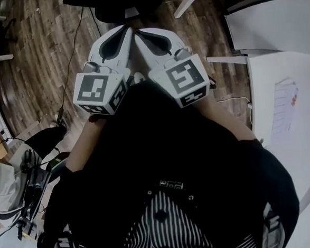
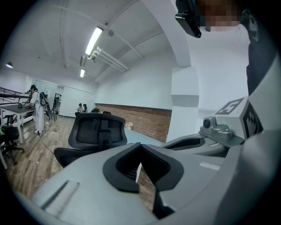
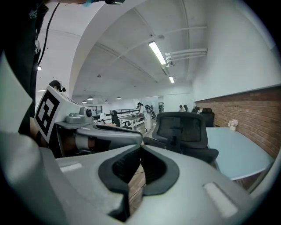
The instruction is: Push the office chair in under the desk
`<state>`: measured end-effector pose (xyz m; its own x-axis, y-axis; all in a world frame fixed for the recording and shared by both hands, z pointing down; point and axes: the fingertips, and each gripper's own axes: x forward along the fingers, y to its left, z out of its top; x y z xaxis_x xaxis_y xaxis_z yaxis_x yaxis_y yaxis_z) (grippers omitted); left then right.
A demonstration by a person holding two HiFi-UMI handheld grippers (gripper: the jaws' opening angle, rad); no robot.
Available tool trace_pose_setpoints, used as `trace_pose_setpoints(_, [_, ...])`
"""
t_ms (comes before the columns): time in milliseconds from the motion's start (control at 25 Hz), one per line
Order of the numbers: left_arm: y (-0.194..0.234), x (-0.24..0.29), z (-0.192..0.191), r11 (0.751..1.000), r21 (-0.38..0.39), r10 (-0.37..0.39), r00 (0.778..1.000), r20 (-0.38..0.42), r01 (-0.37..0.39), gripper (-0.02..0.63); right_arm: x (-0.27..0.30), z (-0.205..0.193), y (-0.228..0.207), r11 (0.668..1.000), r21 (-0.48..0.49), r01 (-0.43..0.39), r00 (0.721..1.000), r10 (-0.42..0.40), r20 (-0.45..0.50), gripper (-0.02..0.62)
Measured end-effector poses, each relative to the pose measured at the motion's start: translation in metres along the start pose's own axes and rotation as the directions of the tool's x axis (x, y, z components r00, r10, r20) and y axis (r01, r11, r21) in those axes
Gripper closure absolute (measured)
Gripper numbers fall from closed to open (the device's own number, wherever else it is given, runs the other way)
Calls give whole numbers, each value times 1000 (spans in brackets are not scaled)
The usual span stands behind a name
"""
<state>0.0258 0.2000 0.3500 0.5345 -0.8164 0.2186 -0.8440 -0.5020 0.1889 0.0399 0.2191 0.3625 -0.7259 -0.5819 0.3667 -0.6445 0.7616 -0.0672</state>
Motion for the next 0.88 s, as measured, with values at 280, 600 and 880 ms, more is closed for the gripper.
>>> trace_pose_setpoints(280, [17,16,6,1000,-6,26,1000,2,-25,604,19,9,-15,1000,-14,-24,1000,24,-1,594])
trace_pose_setpoints(600, [39,64,32,998,21,56,998,11,-57,604,46,38,-66,999,-15,-45,998,45,34,594])
trace_pose_setpoints(880, [73,112,45,997,14,78,997,7,-78,604,85,53,-111,997,-12,-74,997,74,24,594])
